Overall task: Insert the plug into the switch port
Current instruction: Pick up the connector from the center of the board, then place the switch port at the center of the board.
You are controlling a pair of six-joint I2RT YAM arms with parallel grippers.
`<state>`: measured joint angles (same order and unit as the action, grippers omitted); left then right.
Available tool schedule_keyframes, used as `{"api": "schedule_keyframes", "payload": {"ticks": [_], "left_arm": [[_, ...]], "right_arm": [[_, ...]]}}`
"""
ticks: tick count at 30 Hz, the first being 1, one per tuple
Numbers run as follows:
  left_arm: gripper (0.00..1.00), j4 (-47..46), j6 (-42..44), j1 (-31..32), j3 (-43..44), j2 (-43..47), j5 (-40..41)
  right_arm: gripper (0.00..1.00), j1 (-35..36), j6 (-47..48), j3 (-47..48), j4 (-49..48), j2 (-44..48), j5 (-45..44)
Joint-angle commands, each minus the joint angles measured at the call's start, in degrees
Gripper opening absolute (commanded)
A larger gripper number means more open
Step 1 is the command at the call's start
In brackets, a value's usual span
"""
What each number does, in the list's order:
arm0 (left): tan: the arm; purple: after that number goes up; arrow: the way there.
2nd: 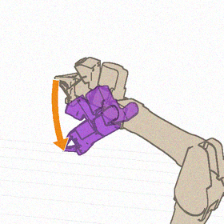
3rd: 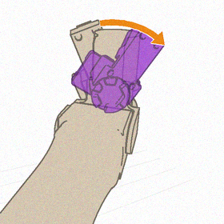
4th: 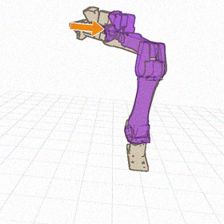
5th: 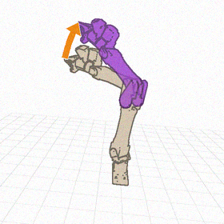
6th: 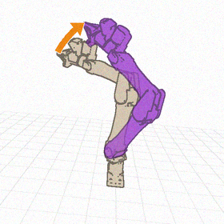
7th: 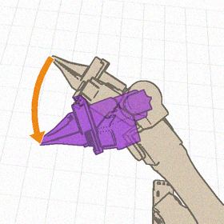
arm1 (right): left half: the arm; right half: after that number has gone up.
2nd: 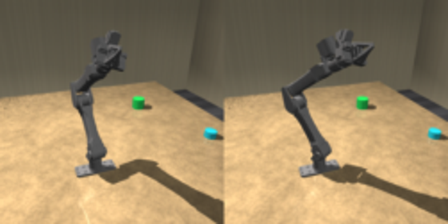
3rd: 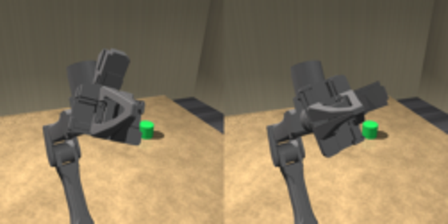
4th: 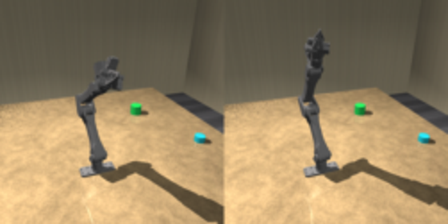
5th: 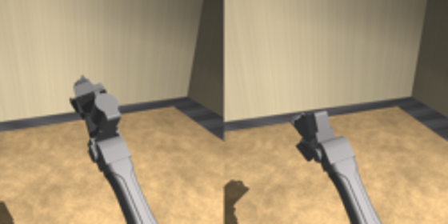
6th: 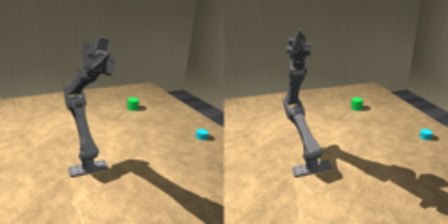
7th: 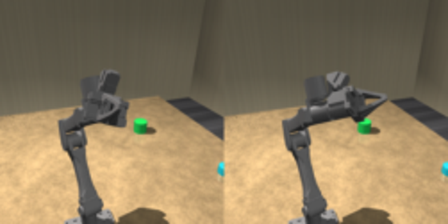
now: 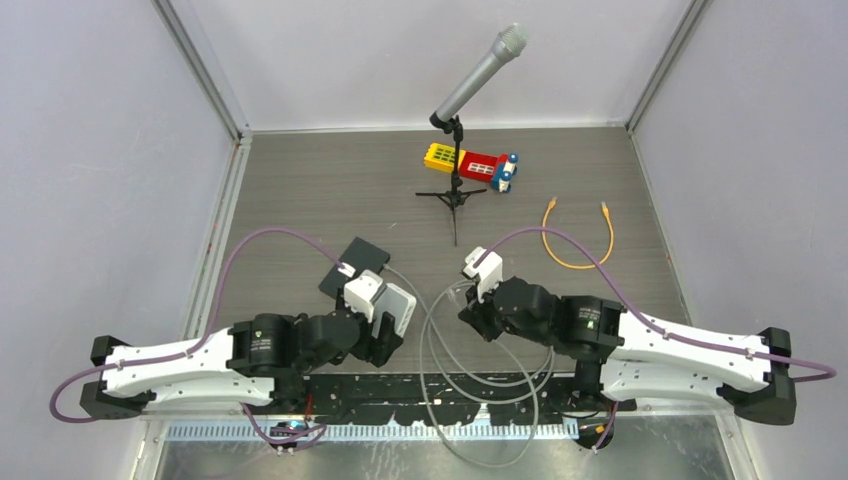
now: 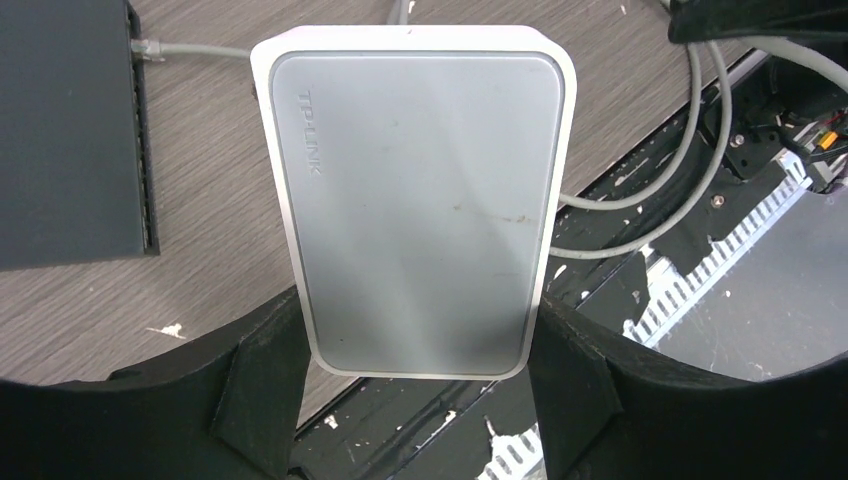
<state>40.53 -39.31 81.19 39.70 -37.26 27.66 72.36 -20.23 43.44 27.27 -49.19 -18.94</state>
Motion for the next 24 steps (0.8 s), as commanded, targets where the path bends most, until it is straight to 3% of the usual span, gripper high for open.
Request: {"api": "schedule_keyframes", "payload": {"ticks": [1,8,14,19,24], "left_arm": [[0.0,-3.0,2.4,-0.3,3.2,0.4,1.3],[0.0,-3.1,4.6,-0.3,4.8,-1.8,-2.4],[0.0,-3.6,5.1,-1.3,6.6,-4.7,-7.7],[0.0,-6.1,6.2,-8.5,7.3,-9.5,-20.3],[0.0,-2.5,7.3,-14.3,8.1,-16.7,-22.8]], "right_arm": [[0.01,-1.3,4.7,6.7,10.6,-2.2,12.8],[0.01,-1.6,8.2,20.7,23.2,-10.9,22.2],[0.0,-1.6,13.7,26.8,32.1,-14.5,21.9],[0.0,-1.5,14.3,25.8,31.7,-12.3,16.9],[0.0,-1.5,10.5,20.6,25.5,-7.3,9.7]]}}
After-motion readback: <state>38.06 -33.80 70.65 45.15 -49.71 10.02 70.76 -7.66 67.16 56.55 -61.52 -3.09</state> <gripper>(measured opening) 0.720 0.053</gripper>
